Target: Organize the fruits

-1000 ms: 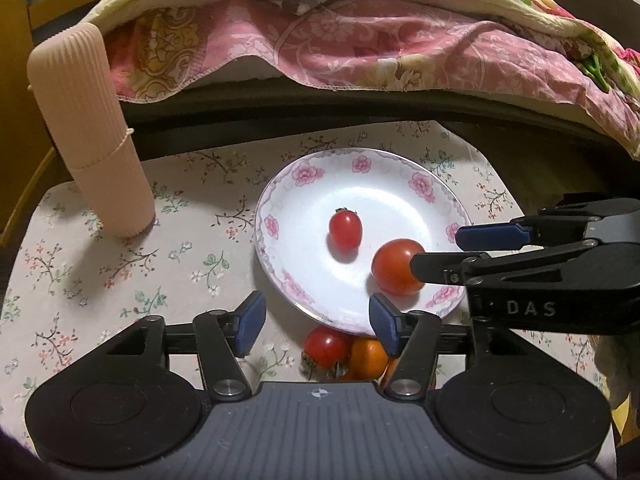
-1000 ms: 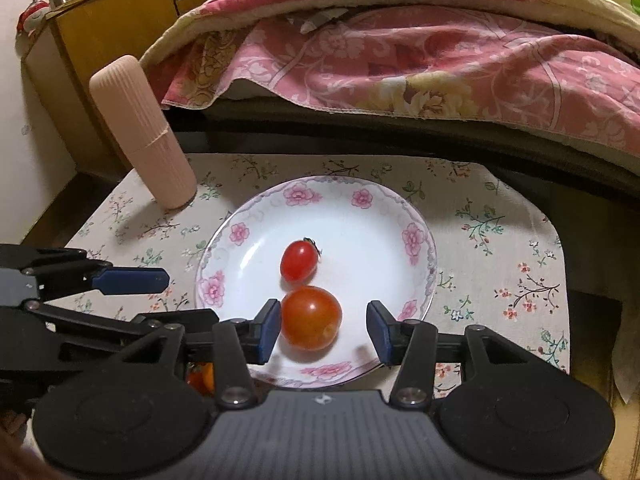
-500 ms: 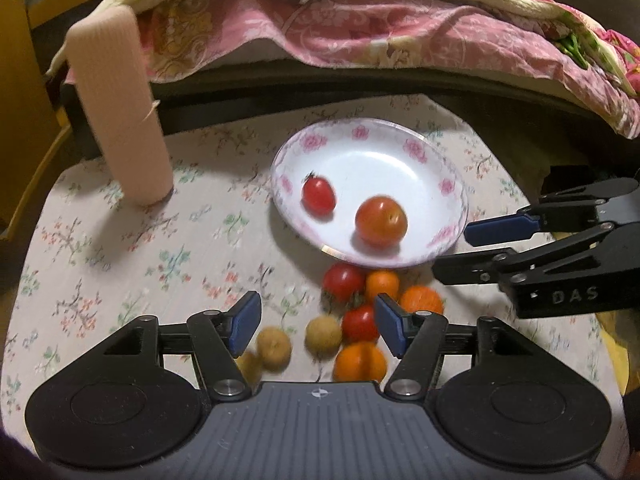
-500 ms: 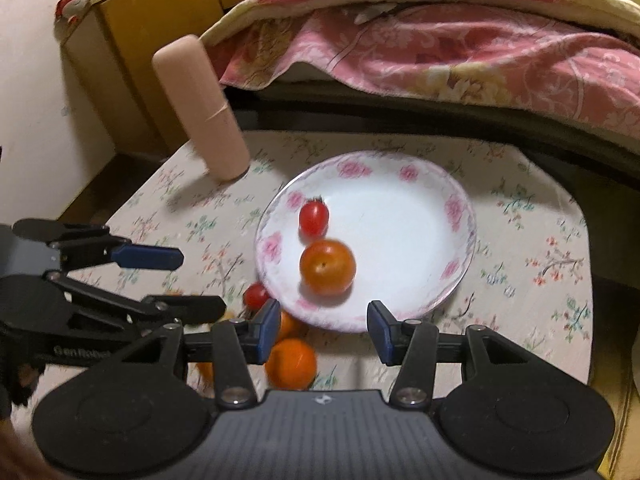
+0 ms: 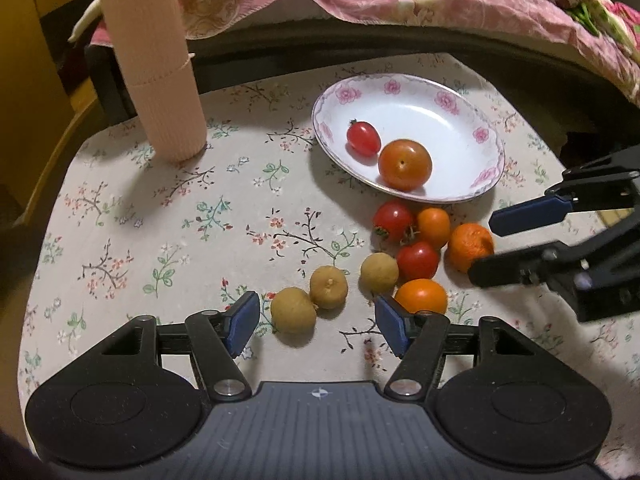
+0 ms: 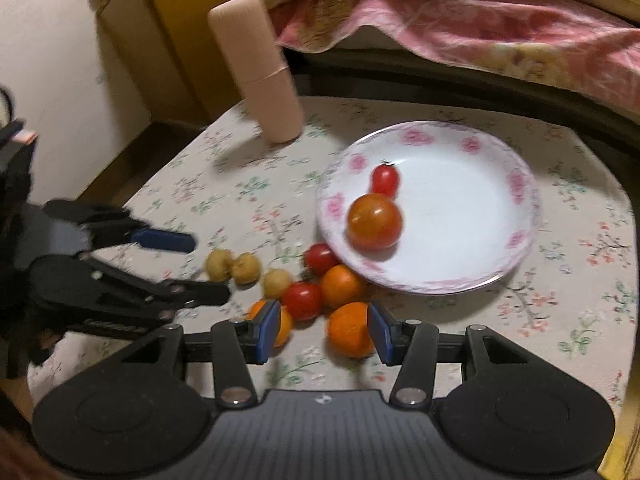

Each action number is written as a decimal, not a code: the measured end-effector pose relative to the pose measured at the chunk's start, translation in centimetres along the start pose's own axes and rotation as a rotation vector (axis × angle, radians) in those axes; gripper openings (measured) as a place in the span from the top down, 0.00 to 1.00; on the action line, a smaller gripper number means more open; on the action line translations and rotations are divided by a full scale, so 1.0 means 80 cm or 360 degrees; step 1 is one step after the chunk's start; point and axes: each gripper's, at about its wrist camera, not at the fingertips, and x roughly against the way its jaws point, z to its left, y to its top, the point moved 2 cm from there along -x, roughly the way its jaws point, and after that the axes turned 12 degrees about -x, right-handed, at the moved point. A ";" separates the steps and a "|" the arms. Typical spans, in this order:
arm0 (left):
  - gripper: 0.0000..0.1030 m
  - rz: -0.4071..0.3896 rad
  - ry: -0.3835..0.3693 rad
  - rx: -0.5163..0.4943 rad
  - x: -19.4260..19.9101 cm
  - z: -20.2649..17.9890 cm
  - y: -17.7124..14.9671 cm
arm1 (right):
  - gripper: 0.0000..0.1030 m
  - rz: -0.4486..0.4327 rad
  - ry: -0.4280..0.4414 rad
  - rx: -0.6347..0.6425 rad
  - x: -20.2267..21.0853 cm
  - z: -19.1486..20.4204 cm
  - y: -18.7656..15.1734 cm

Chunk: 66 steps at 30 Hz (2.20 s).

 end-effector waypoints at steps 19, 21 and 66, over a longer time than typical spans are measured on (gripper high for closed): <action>0.59 0.0084 -0.0003 0.0005 -0.021 0.005 -0.005 | 0.54 0.0130 0.0072 0.0108 -0.021 0.027 -0.024; 0.61 0.0079 -0.0010 0.0005 -0.018 0.005 -0.005 | 0.54 0.0144 0.0069 0.0116 -0.028 0.029 -0.026; 0.64 0.0137 -0.0142 -0.0126 0.006 -0.035 -0.036 | 0.67 0.0199 -0.0026 0.0182 -0.030 0.022 -0.063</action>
